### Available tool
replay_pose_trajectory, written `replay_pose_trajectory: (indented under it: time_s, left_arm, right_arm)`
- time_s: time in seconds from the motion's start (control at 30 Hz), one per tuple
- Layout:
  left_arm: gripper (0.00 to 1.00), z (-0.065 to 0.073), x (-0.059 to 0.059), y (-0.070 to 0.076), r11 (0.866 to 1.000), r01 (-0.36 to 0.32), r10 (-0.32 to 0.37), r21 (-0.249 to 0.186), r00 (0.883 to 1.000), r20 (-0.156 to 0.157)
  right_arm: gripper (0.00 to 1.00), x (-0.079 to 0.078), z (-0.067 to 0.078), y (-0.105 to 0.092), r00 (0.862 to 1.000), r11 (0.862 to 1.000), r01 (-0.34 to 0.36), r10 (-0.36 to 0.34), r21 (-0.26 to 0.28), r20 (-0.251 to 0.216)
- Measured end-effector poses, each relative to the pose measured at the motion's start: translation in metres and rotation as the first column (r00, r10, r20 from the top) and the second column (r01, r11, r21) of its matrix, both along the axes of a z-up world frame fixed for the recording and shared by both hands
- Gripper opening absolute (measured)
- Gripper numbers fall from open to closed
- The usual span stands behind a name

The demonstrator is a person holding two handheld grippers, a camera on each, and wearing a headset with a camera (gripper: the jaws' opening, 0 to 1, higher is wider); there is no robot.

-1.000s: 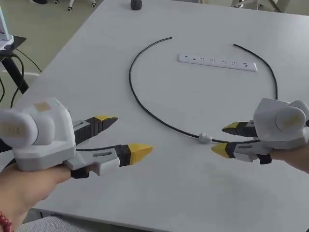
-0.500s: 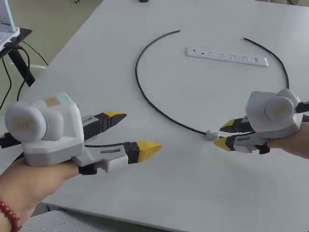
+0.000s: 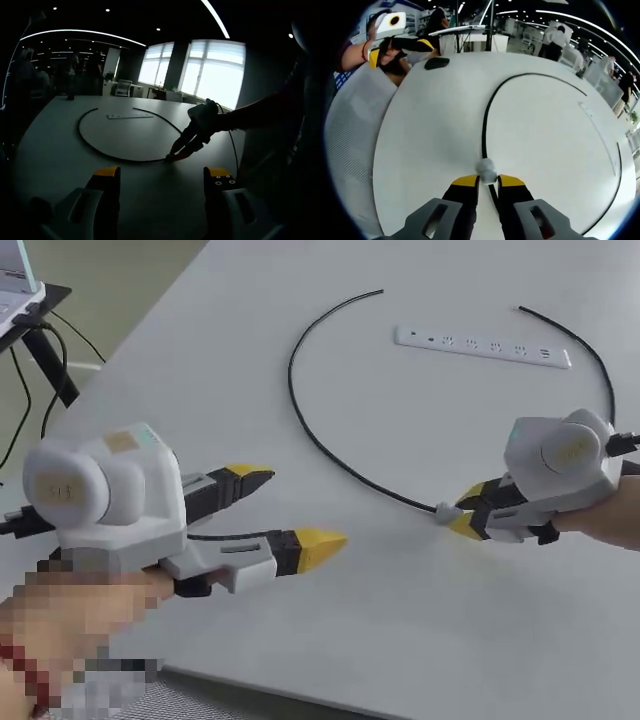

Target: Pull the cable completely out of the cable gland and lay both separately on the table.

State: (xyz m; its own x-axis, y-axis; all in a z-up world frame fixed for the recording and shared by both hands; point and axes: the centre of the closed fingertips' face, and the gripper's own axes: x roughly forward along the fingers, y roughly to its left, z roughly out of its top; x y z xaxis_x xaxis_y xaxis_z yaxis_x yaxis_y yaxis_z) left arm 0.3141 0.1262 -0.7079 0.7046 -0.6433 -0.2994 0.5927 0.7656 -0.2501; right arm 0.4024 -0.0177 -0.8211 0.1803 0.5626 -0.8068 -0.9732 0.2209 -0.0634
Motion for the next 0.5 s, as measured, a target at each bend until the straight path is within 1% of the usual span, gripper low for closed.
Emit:
replay_pose_trajectory:
  time_s: [0.1,0.3,0.5]
  left_arm:
    - [0.69,-0.0004,0.0007,-0.0004,1.000,0.000,0.000,0.001,1.000,0.000]
    - [0.68,-0.0014,0.0018,-0.0015,1.000,0.006,-0.006,0.004,1.000,-0.001]
    - [0.67,-0.0015,0.0021,-0.0006,1.000,0.007,-0.007,0.009,1.000,0.000]
  right_arm:
    - [0.10,0.0003,-0.0007,-0.0012,1.000,1.000,-0.002,0.002,-0.001,-0.006]
    - [0.09,0.0004,-0.0053,-0.0029,1.000,1.000,-0.017,0.016,-0.020,-0.012]
    - [0.10,-0.0007,-0.0043,0.0010,0.999,1.000,-0.024,0.024,-0.009,-0.021]
